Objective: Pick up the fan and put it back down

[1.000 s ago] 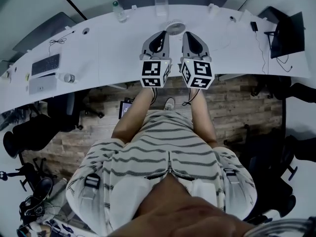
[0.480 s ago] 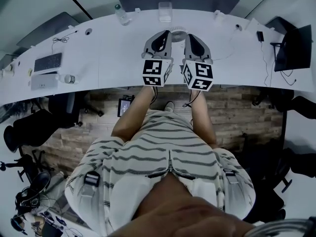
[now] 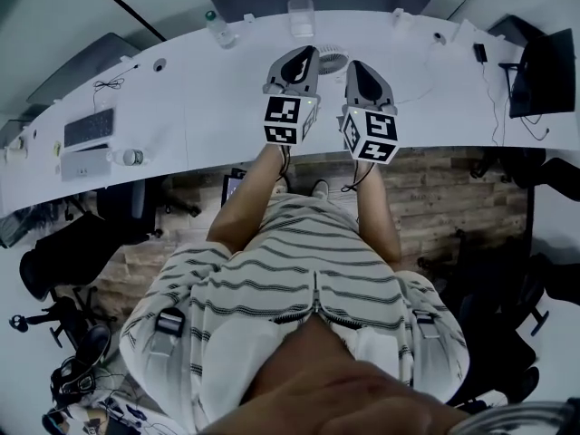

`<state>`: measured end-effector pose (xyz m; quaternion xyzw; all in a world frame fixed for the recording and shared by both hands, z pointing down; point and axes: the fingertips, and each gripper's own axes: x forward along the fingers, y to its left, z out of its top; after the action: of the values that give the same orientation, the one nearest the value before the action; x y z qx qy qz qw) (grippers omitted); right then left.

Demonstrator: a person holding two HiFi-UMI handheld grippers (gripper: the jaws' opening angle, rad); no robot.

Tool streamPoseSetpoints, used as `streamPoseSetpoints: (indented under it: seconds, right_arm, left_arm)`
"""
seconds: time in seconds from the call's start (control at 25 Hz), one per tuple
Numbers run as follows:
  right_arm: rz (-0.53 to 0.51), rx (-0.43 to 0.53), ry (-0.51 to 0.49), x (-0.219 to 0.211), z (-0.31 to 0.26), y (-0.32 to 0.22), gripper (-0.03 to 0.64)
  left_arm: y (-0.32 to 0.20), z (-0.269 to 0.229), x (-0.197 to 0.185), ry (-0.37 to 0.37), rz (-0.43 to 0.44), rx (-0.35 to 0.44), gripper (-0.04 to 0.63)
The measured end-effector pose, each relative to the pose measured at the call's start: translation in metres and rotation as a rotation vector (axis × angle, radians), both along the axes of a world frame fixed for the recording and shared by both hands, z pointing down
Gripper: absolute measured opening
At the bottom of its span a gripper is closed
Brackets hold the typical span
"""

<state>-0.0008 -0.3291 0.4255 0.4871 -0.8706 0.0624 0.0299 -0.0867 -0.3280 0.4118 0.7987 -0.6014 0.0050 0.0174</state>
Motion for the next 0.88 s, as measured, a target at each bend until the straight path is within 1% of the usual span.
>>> streamPoseSetpoints:
  seconds: [0.12,0.28,0.4,0.6,0.88]
  right_arm:
    - [0.022,-0.005,0.002,0.001,0.004,-0.002,0.011]
    - [0.048,-0.003,0.011,0.005,0.007,-0.004,0.011]
    - [0.069,-0.009,0.013,0.010,0.010,-0.004,0.011]
    - [0.089,-0.013,0.019,0.014,0.013,-0.009,0.011]
    - [0.092,-0.016,0.022,0.009,0.016,-0.015,0.011]
  left_arm:
    - [-0.005,0.005,-0.003,-0.002,0.023,-0.003,0.008]
    - [-0.015,0.018,-0.001,-0.034,0.078,-0.015,0.020]
    - [-0.021,0.034,0.001,-0.061,0.132,-0.041,0.057]
    - [-0.032,0.055,0.004,-0.114,0.205,-0.074,0.084]
    - [-0.043,0.093,0.001,-0.186,0.288,-0.149,0.118]
